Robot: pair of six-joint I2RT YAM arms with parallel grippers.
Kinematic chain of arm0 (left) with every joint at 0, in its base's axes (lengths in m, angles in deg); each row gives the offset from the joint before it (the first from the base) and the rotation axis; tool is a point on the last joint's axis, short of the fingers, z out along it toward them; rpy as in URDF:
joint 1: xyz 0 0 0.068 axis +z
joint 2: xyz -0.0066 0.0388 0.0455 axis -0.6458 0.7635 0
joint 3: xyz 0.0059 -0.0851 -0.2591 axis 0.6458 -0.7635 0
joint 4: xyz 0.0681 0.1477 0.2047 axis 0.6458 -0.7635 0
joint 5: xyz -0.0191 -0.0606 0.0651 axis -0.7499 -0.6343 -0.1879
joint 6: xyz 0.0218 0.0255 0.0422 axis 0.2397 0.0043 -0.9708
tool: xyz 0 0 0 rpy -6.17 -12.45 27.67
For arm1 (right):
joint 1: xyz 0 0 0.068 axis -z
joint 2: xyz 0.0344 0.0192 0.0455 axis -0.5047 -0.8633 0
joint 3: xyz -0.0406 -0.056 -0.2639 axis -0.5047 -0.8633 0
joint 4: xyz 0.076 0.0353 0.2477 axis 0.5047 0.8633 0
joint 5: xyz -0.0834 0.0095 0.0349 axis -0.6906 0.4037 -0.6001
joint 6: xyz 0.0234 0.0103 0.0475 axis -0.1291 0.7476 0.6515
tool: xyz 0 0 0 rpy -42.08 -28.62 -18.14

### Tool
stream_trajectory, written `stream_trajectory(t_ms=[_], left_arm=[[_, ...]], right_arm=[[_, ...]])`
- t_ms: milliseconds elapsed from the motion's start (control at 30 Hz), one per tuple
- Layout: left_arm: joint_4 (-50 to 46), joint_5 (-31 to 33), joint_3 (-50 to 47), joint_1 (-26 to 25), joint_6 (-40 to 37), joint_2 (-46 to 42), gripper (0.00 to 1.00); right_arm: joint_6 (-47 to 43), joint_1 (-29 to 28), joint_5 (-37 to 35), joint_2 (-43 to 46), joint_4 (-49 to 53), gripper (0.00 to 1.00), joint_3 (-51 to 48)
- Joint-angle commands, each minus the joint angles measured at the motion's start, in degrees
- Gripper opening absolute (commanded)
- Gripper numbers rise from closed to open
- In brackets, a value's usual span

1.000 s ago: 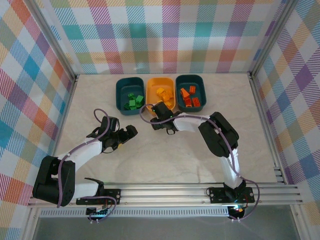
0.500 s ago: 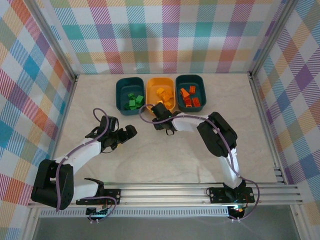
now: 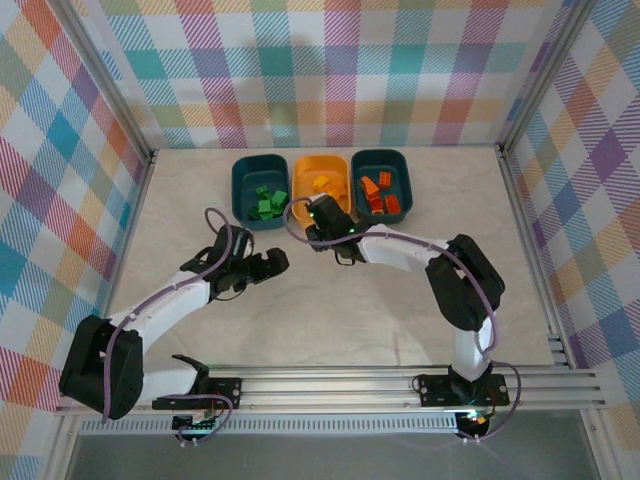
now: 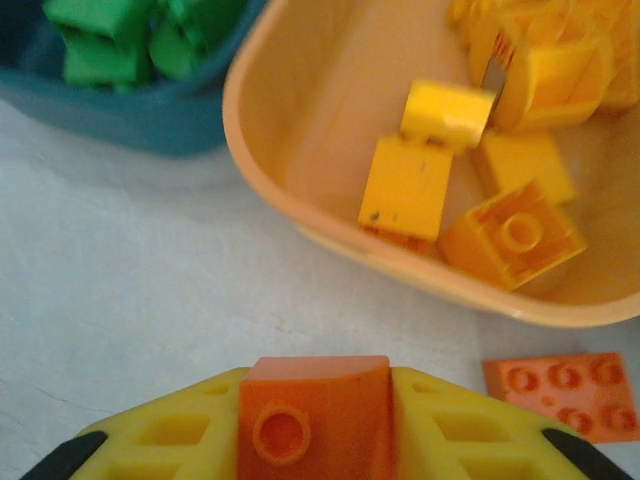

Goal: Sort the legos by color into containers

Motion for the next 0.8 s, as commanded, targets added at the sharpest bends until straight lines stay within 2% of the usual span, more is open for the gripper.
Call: stream_trajectory(t_ms=[0, 167, 367, 600, 700, 767], left_arm=[[1.42, 1.05, 1.87, -2.93, -0.34, 3.18, 0.98], [1.02, 2.06, 4.63, -7.2, -0.22, 7.21, 0.98], [-0.92, 2.71, 6.3, -8.79, -0.46, 8.81, 0.98], [-6.24, 4.04, 9.03, -8.88, -1.82, 8.99, 0.98], [-6.46, 4.02, 9.61, -8.88, -1.61, 9.15, 0.98], [-6.54, 4.07, 9.82, -8.97, -1.48, 9.43, 0.98]], right_arm=[[-0.58, 3.66, -0.29, 2.88, 1.02, 0.34, 2.98], [0.64, 12.96, 2.61, 0.88, 3.69, 0.34, 7.59], [2.58, 23.9, 10.06, -9.46, 13.28, 0.35, 19.92], [3.35, 28.89, 14.65, -17.14, 16.88, 0.36, 27.8], [3.36, 29.17, 14.98, -18.96, 18.86, 0.41, 30.79], [3.01, 29.17, 14.86, -18.97, 19.36, 0.48, 31.82]])
